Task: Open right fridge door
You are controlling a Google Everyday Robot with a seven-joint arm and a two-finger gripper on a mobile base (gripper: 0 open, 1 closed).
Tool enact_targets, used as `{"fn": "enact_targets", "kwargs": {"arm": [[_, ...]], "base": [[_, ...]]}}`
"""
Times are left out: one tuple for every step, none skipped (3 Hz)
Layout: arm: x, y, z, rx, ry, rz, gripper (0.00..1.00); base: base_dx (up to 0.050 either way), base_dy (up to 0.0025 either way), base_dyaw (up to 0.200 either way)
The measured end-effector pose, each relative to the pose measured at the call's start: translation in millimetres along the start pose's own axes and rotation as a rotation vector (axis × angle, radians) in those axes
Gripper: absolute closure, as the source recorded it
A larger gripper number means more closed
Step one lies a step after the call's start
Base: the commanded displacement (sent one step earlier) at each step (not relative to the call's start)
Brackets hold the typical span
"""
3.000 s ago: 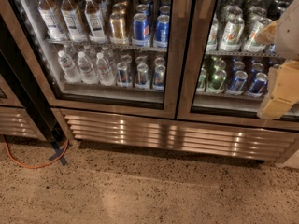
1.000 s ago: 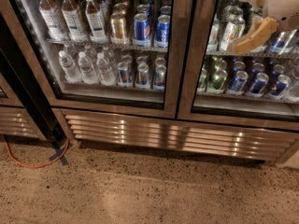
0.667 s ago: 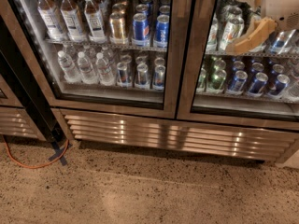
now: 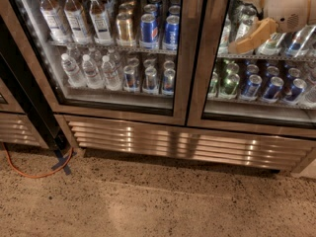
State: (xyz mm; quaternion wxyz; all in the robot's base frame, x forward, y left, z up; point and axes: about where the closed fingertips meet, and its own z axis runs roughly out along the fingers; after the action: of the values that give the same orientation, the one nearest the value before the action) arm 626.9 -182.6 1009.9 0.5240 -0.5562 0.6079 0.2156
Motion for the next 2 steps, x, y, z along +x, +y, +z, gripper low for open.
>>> {"fn": "enact_targets", "kwargs": {"arm": [[2.1, -20.1, 8.9, 0.039, -0.009, -0.005, 0.00], [-1.2, -38.9, 14.7, 0.077, -0.010, -0.026, 0.00]], "base": [[0.000, 0.00000, 0.000], [0.000, 0.00000, 0.000]]}}
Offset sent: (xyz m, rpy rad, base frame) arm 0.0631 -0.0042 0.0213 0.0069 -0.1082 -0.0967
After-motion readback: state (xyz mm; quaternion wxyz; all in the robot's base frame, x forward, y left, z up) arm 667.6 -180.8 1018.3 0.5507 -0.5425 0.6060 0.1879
